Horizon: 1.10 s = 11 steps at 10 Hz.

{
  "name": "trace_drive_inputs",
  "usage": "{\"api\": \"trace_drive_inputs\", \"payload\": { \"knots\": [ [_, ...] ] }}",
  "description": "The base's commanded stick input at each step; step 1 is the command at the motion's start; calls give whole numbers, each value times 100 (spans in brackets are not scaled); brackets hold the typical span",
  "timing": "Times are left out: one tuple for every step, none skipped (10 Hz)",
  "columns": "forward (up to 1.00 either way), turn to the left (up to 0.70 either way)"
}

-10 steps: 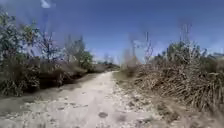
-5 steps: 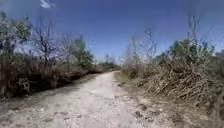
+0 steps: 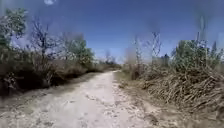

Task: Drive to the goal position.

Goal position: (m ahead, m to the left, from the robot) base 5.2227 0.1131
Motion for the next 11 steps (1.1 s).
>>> {"api": "trace_drive_inputs", "payload": {
  "knots": [
    [70,0],
    [70,0],
    [70,0],
    [70,0],
    [70,0],
    [70,0],
    [70,0],
    [70,0],
    [70,0],
    [70,0],
    [70,0]
  ]
}}
